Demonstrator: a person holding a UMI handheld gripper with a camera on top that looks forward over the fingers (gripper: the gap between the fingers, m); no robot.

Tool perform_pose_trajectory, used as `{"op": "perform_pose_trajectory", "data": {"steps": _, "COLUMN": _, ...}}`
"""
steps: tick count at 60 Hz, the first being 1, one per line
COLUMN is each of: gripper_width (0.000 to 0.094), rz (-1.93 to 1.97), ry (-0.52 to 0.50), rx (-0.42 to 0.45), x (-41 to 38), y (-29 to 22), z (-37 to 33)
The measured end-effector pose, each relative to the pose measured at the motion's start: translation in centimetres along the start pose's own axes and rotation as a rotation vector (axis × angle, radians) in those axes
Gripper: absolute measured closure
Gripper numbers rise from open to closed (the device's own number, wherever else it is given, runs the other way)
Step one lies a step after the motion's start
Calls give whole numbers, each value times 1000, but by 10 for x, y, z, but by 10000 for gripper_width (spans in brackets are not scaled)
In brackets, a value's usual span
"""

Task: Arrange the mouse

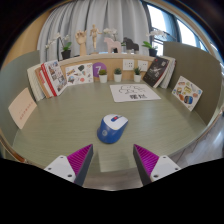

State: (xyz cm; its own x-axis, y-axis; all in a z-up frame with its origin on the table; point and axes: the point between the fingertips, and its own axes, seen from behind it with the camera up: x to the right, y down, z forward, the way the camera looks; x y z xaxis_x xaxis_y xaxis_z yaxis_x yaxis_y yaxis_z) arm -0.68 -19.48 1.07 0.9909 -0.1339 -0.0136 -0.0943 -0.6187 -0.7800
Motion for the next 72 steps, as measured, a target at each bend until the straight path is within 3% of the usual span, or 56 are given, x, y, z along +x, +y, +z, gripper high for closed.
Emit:
{"op": "perform_pose_trajectory", "data": {"steps": 31, "gripper_width": 151, "rz": -48, "ry": -42, "rx": -62, "x": -33, "y": -55, "z": 105}}
{"op": "perform_pose_trajectory", "data": {"steps": 43, "gripper_width": 247, "rz": -74, "ry": -71, "rx": -114, "x": -39, "y": -60, "z": 115}}
{"op": "perform_pose_trajectory", "data": {"steps": 49, "gripper_width": 399, "rz": -62, "ry": -57, "rx": -138, "x": -38, "y": -61, "z": 116}}
{"op": "perform_pose_trajectory", "data": {"steps": 62, "gripper_width": 553, "rz": -111, "ry": -67, "rx": -233, "x": -41, "y": -62, "z": 121}}
{"op": "perform_pose_trajectory", "data": {"steps": 69, "gripper_width": 560, "rz": -146, "ry": -42, "rx": -307, "x": -36, "y": -72, "z": 128}}
{"op": "perform_pose_trajectory", "data": {"steps": 72, "gripper_width": 559, "rz": -188, "ry": -52, "rx": -299, "x": -39, "y": -93, "z": 127}}
